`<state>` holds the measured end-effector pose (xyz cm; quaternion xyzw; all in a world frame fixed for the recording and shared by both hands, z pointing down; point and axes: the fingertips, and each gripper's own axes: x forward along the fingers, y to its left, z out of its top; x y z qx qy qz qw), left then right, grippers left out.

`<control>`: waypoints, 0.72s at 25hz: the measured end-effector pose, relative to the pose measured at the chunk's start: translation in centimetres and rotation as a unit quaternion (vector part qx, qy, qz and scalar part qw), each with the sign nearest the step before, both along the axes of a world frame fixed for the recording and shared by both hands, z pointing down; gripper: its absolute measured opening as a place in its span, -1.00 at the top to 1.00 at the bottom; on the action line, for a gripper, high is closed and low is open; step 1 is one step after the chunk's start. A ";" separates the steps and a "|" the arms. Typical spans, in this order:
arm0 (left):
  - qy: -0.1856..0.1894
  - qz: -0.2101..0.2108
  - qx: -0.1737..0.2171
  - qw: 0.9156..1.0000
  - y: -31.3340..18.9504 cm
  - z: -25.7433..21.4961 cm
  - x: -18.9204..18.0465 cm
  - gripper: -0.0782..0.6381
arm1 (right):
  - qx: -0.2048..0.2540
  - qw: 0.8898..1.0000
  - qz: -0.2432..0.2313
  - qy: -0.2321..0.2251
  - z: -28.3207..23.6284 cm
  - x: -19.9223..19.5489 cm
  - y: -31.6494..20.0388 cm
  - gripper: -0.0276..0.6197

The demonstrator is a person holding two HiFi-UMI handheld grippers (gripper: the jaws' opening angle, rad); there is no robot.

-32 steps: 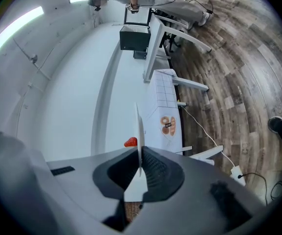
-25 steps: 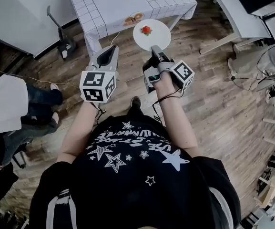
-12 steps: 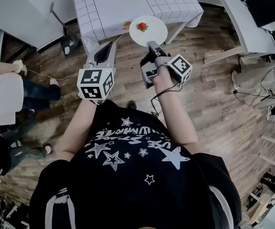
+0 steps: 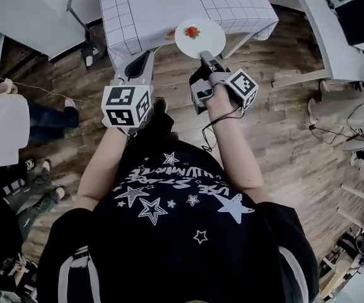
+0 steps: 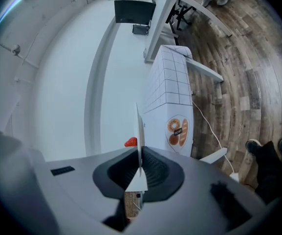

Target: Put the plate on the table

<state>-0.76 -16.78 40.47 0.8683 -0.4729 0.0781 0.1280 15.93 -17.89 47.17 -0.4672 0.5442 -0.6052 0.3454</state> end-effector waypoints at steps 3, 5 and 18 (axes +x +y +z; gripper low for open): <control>0.001 0.006 0.003 1.000 -2.6 0.1 0.2 0.76 | -0.001 1.000 0.002 0.004 0.3 -0.3 -1.9 0.84; 0.002 0.011 0.003 1.000 -4.3 0.2 0.7 0.76 | -0.002 1.000 0.003 0.004 0.3 -0.3 -3.1 0.84; -0.009 0.008 -0.006 1.000 -13.1 2.8 1.1 0.76 | -0.014 1.000 -0.015 0.021 3.0 0.2 -10.8 0.84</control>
